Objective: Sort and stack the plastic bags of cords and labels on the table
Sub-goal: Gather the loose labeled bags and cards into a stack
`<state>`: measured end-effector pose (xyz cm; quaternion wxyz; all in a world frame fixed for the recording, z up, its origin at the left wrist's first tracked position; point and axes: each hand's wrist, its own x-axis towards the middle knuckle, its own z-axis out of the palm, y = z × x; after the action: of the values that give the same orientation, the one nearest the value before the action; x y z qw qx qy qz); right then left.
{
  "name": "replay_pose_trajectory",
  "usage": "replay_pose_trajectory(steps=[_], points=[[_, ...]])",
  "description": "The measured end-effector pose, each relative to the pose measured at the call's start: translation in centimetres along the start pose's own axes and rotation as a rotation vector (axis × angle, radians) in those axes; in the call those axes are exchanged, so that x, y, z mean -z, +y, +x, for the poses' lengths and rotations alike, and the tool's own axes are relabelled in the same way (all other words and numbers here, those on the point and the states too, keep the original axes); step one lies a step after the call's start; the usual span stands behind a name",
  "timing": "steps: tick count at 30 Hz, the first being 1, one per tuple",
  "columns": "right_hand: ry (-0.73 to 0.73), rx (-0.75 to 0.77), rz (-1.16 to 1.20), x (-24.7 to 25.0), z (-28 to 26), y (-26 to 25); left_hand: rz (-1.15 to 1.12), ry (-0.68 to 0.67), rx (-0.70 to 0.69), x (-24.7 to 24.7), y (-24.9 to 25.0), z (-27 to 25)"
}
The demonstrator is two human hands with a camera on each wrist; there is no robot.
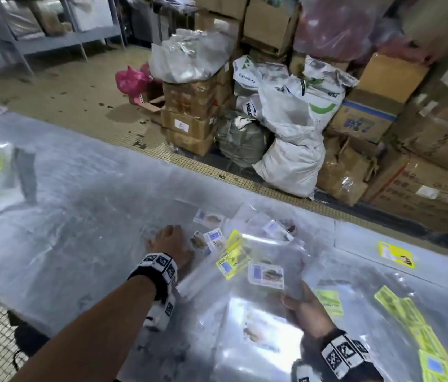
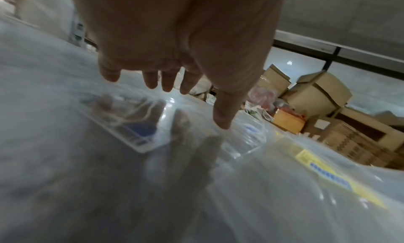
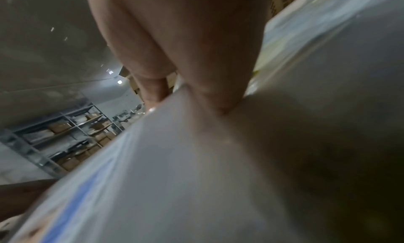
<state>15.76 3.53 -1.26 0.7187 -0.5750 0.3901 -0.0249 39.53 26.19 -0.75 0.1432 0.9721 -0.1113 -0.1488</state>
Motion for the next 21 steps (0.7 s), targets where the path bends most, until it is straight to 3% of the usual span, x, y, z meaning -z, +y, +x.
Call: replay_pose_trajectory(steps=[16, 21], points=[[-0.059, 0.037, 0.073, 0.4, -0.5, -0.1, -0.101, -0.061, -0.079, -0.2, 1.4, 1.3], [-0.049, 0.05, 0.085, 0.3, -0.6, -0.2, -0.349, -0.154, -0.037, 1.1, 1.6, 2.3]])
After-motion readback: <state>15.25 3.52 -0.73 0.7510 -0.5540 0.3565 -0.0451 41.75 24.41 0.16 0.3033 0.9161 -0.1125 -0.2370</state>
